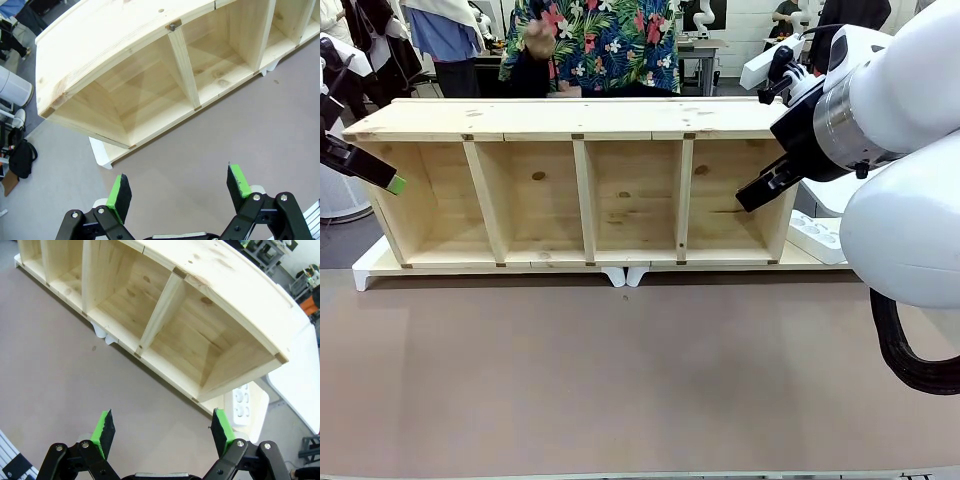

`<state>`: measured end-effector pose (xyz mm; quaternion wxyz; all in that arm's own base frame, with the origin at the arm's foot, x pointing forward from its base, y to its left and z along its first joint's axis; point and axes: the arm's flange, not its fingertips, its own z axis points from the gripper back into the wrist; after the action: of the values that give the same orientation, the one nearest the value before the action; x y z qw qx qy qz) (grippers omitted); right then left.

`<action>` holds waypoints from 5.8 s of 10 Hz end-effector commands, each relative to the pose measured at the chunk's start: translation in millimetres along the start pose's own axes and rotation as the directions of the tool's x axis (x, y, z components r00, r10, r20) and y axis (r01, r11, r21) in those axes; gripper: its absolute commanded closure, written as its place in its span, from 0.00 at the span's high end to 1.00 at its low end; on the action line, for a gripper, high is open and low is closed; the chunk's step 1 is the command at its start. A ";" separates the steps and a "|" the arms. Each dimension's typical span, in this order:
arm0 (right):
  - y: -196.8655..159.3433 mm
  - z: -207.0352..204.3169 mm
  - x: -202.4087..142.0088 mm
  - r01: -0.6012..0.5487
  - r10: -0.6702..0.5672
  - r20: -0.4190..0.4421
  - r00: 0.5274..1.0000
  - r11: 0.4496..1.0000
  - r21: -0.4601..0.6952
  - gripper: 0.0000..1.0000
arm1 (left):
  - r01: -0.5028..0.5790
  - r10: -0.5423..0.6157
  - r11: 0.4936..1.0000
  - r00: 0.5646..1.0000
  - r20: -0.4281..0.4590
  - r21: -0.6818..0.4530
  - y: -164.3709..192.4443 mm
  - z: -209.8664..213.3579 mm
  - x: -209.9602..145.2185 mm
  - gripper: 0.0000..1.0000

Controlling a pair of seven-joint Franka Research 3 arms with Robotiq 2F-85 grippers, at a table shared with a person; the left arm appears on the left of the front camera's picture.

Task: Perform cable management.
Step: When the cord part of the Power Cable appears at the lower middle area of the table and stops, grasp the cord part of the Power Cable.

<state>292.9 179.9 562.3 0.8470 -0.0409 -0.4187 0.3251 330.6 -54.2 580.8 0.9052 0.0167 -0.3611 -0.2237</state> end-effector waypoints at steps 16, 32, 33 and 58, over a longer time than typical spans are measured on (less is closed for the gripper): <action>-0.8 0.4 -0.1 -0.005 0.005 0.000 1.000 1.000 -0.004 1.00 | 0.000 0.000 1.000 1.000 0.007 0.003 -0.5 1.2 0.6 1.00; -0.8 0.4 -0.1 -0.005 0.005 0.000 1.000 1.000 -0.004 1.00 | 0.000 0.000 1.000 1.000 0.007 0.003 -0.5 1.2 0.6 1.00; -0.8 0.4 -0.1 -0.005 0.005 0.000 1.000 1.000 -0.004 1.00 | 0.000 0.000 1.000 1.000 0.007 0.003 -0.5 1.2 0.6 1.00; -0.8 0.4 -0.1 -0.005 0.005 0.000 1.000 1.000 -0.004 1.00 | 0.000 0.000 1.000 1.000 0.007 0.003 -0.5 1.2 0.6 1.00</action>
<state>292.9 179.9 562.3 0.8469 -0.0409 -0.4187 0.3251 330.6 -54.2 580.8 0.9052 0.0167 -0.3611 -0.2237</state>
